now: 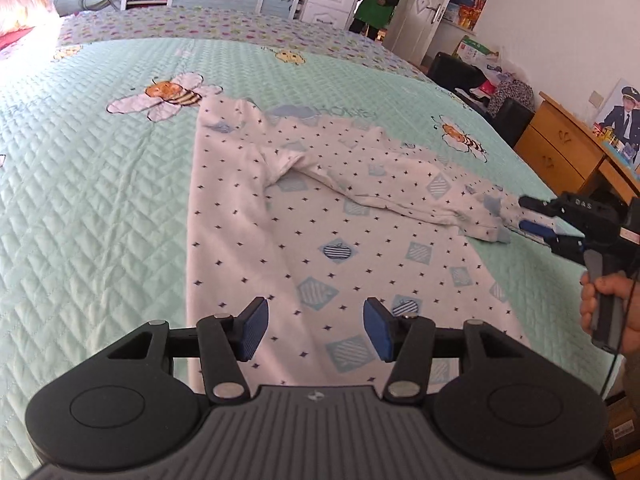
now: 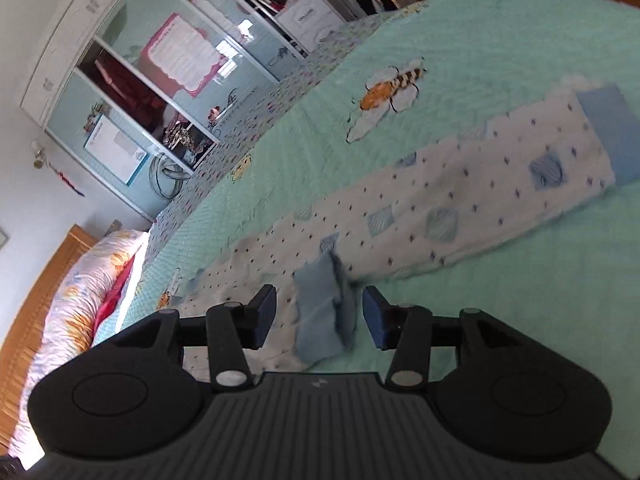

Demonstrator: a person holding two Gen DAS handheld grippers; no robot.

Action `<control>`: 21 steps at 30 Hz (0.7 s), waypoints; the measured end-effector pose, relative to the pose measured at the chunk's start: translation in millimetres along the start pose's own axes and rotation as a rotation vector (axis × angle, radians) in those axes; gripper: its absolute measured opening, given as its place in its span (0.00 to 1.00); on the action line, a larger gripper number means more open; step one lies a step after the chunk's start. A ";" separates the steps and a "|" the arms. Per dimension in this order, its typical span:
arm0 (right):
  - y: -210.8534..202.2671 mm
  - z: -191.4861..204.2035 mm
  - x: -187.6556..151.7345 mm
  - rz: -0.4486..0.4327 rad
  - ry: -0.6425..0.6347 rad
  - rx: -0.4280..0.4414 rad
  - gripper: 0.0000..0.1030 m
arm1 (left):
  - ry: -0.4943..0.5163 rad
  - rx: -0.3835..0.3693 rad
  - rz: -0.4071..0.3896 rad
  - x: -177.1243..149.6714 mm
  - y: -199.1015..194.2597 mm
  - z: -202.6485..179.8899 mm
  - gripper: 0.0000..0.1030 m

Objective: Fold clothes

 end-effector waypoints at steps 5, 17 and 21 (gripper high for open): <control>27.8 11.0 13.9 0.039 -0.267 0.006 0.48 | -0.021 0.025 0.024 -2.4 5.2 0.2 0.54; 38.4 14.4 -2.1 0.145 -0.444 0.056 0.46 | -0.007 0.050 0.070 -7.5 19.6 -2.8 0.58; 41.5 12.3 0.1 0.176 -0.419 0.095 0.26 | -0.019 0.045 0.070 -7.8 19.7 -0.5 0.59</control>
Point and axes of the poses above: each gripper's, at about its wrist camera, not at the fingertips, and y roughly the way its jaws point, z to its left, x to its top, the point moved 6 cm from there along y, roughly the way its jaws point, and after that the axes turned 3 degrees about z, right-handed, at the moved point
